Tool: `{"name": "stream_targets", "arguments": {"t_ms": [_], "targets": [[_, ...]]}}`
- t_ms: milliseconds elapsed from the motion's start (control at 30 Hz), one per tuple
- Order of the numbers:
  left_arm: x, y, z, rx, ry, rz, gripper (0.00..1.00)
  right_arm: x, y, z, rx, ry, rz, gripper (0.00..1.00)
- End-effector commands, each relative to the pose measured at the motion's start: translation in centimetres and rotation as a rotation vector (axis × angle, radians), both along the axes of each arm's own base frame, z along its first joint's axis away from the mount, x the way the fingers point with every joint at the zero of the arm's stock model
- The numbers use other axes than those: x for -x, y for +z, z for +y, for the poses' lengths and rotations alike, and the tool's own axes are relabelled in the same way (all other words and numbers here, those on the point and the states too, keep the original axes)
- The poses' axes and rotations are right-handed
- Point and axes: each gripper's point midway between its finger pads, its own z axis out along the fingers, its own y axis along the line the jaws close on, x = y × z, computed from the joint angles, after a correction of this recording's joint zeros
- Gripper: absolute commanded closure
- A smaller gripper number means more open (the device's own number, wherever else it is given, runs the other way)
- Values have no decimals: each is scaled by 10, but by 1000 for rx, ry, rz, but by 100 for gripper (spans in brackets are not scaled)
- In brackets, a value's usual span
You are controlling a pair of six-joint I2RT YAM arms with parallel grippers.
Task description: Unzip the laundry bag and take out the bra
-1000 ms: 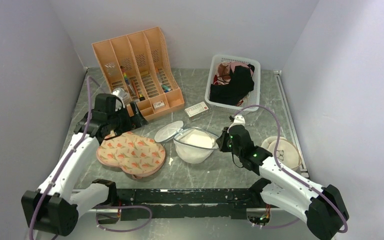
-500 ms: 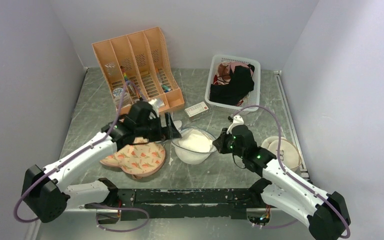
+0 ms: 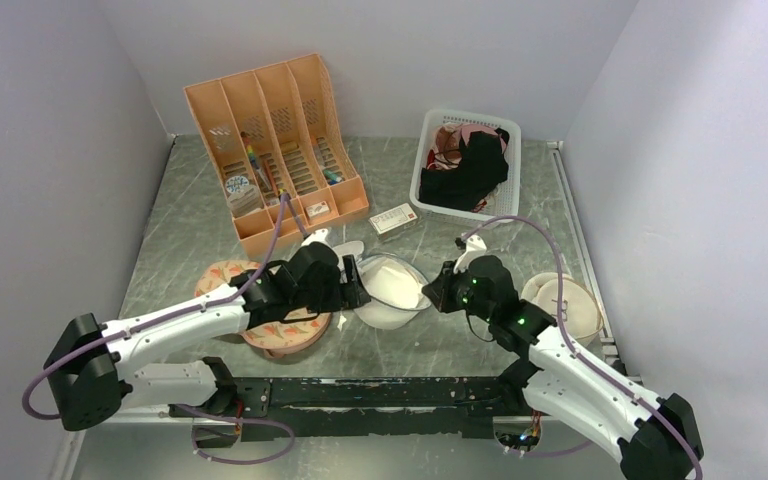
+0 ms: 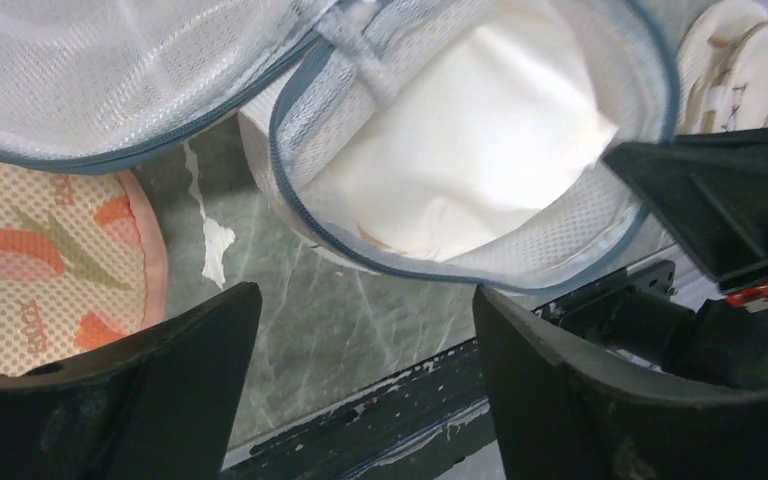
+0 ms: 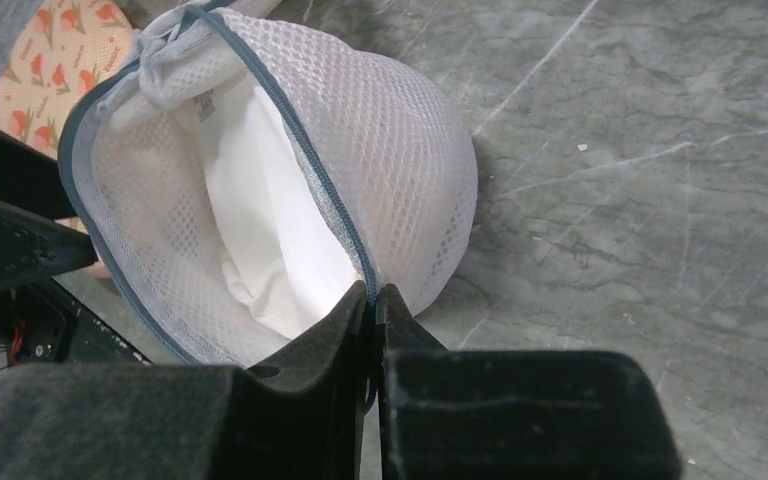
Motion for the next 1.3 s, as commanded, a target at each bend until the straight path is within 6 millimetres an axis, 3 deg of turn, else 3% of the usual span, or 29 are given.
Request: {"name": "stream_targets", "arguments": {"t_ms": [0, 100, 200, 333, 467, 533, 667, 833, 933, 1033, 1167, 1267], "targets": [[-25, 45, -12, 98, 65, -136, 3, -2, 15, 13, -57, 35, -9, 94], [-31, 53, -9, 76, 83, -160, 1, -3, 20, 17, -69, 42, 4, 94], [-38, 47, -6, 45, 100, -168, 3, -2, 22, 22, -95, 50, 16, 93], [-49, 50, -14, -2, 47, -198, 29, 0, 24, 26, -121, 62, 27, 91], [-46, 36, -20, -69, -36, -173, 41, 2, 25, 26, -99, 80, 33, 89], [-37, 33, -22, -55, -58, -140, 39, 2, 25, 24, -84, 78, 34, 89], [-19, 35, -14, -9, -8, -157, 20, 4, 28, 21, -77, 77, 30, 88], [-22, 16, 19, -69, 151, -92, 8, 3, 32, 21, -69, 82, 23, 87], [-31, 19, 20, -21, 207, -43, 8, 4, 31, 18, -42, 86, 24, 85], [-38, 19, 15, 3, 208, -39, 25, 5, 31, 15, -26, 87, 16, 83], [-43, 12, 5, 25, 164, -22, 37, 7, 31, 15, -33, 93, 15, 81], [-39, 10, -7, 79, 120, -12, 56, 9, 27, 16, -31, 102, 26, 80]]}}
